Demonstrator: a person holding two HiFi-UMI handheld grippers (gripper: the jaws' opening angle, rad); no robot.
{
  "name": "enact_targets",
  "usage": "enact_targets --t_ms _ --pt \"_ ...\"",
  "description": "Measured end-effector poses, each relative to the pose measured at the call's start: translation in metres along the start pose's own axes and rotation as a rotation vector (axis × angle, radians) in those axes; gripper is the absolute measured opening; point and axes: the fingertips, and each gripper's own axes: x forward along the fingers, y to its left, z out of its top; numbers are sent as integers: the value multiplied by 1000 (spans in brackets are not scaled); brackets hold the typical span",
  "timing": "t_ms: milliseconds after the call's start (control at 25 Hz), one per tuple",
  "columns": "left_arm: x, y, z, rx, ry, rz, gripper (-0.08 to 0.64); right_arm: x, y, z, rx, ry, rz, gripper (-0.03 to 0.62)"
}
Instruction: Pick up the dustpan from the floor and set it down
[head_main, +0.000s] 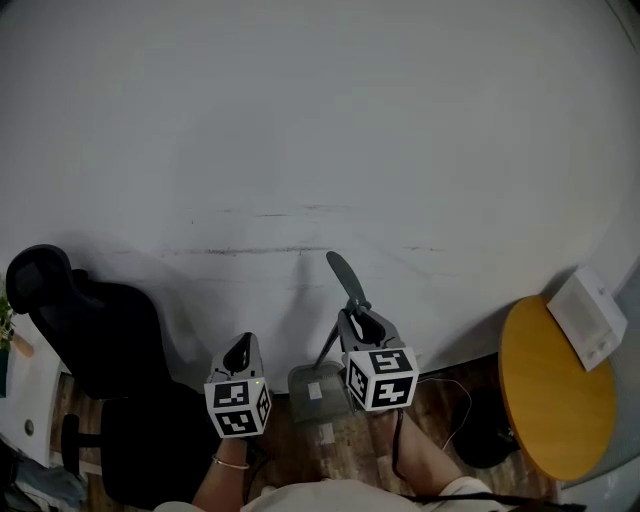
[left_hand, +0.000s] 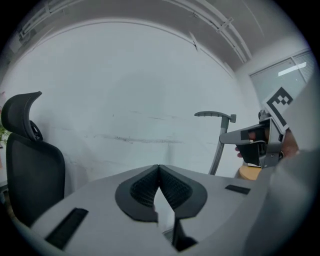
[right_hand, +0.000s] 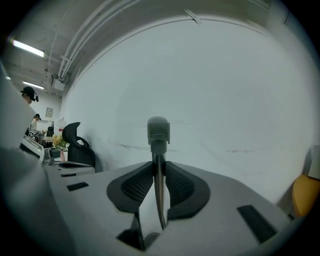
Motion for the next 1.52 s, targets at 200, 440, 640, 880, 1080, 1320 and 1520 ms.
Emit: enact_targets --t_ms 200,440,640,880,1080,1320,1520 --pt "6 -23 4 16 -5 -57 17 -21 -24 -4 2 -7 -50 94" --pt "11 -51 -2 37 20 -140 17 -48 -49 -17 30 -1 -128 94" --pt "18 -80 -10 48 41 -234 17 -76 -71 -32 59 10 -205 94" --pt "22 -123 -23 76 67 -335 17 -112 -106 -52 94 26 -295 94" --pt "30 -157 -36 74 81 -355 17 -120 -128 -64 58 44 -282 94" --pt "38 -186 -58 60 109 -308 17 -123 -152 -93 32 85 -205 94" --pt "47 -210 -74 74 126 -263 17 -117 -179 -113 27 101 -154 94"
